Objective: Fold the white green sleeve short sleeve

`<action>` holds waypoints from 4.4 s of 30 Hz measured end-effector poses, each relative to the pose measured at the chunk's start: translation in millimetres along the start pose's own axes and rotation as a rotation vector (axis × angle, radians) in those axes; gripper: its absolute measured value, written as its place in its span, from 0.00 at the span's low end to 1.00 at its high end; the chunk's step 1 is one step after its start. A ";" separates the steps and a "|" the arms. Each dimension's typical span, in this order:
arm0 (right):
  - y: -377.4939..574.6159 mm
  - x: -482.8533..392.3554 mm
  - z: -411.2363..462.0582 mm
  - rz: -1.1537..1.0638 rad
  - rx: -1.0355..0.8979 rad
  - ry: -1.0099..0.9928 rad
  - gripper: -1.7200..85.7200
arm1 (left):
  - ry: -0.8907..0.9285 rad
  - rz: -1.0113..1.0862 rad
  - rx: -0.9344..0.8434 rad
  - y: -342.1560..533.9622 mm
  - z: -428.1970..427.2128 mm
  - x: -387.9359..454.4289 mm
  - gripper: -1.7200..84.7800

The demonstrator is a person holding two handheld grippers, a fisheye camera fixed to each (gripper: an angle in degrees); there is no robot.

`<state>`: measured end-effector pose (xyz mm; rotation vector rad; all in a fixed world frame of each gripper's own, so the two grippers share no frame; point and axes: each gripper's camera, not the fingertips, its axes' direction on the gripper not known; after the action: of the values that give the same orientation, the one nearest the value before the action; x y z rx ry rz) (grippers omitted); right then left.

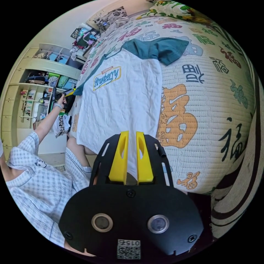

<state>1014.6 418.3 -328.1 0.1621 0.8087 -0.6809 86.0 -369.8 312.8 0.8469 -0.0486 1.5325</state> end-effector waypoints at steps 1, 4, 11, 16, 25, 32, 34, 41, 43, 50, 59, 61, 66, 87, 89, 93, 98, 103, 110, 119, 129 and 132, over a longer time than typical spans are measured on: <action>1.3 -2.1 -3.6 0.000 -0.014 0.038 0.09 | 0.035 0.012 0.011 11.9 4.3 5.1 0.16; 8.0 -3.5 -8.6 0.010 -0.075 0.110 0.11 | 0.146 0.004 0.033 49.4 16.7 12.3 0.17; 18.7 -6.5 2.6 0.036 -0.191 0.147 0.13 | 0.479 0.008 -0.133 163.2 51.5 55.9 0.18; 9.3 -19.2 -2.5 0.001 -0.215 0.214 0.11 | 0.317 0.157 -0.389 225.4 83.8 108.0 0.19; 0.8 -32.1 -11.5 -0.097 -0.288 0.278 0.03 | 0.256 0.304 -0.561 258.5 132.9 160.3 0.05; -37.3 4.7 -78.4 0.004 0.000 0.155 0.08 | -0.056 0.357 -0.532 264.5 132.3 198.4 0.12; -62.8 18.5 -96.9 0.032 0.095 0.154 0.08 | -0.048 0.396 -0.401 256.5 121.5 229.9 0.13; -197.7 75.4 -113.7 0.138 0.237 0.127 0.10 | 0.271 0.744 0.033 208.9 144.0 463.5 0.13; -226.5 87.6 -107.6 0.165 0.242 0.096 0.10 | 0.337 0.806 0.053 196.9 166.2 521.0 0.12; -304.1 106.3 -67.0 0.160 0.181 0.132 0.10 | 0.114 0.884 -0.019 159.8 275.8 637.5 0.11; -336.1 76.3 -25.9 -0.104 0.093 0.269 0.02 | 0.295 0.696 0.039 146.6 285.0 606.7 0.02; -339.8 74.1 -26.7 -0.103 0.120 0.306 0.02 | 0.431 0.659 0.072 143.7 275.5 603.4 0.02; -357.1 72.2 -18.4 -0.090 0.111 0.354 0.02 | 0.583 0.529 0.012 122.9 278.4 609.3 0.03; -285.9 -120.9 196.6 -0.382 0.259 0.222 0.04 | 0.489 0.116 0.083 141.8 116.2 171.9 0.12; -284.9 -177.6 260.1 -0.471 0.228 0.105 0.05 | 0.379 -0.061 0.132 146.1 87.3 85.1 0.13; -301.4 -266.9 367.2 -0.567 0.092 -0.001 0.07 | 0.432 -0.258 0.199 147.9 68.8 -9.1 0.15; -340.2 -377.0 480.3 -0.732 -0.082 0.020 0.09 | 0.711 -0.329 0.256 125.6 81.9 -63.4 0.17; -399.4 -444.1 548.1 -0.796 -0.127 0.175 0.10 | 0.781 -0.133 0.295 108.4 69.8 -55.4 0.15; -489.1 -551.3 721.7 -0.933 -0.396 0.471 0.15 | 0.778 0.018 0.275 97.2 28.9 -61.6 0.15; -532.7 -603.7 888.4 -1.022 -0.591 0.836 0.02 | 0.869 0.055 0.278 93.4 -18.5 -91.3 0.13; -588.0 -625.6 926.8 -0.906 -0.560 0.595 0.10 | 0.811 0.087 0.304 91.0 -66.4 -112.0 0.14; -567.5 -626.5 986.2 -0.989 -0.730 0.698 0.12 | 0.761 0.090 0.315 92.8 -78.5 -114.4 0.14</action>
<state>960.0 -88.2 866.8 -0.7578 1.7953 -1.2180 -43.3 -443.5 237.2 0.4544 0.7325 1.8887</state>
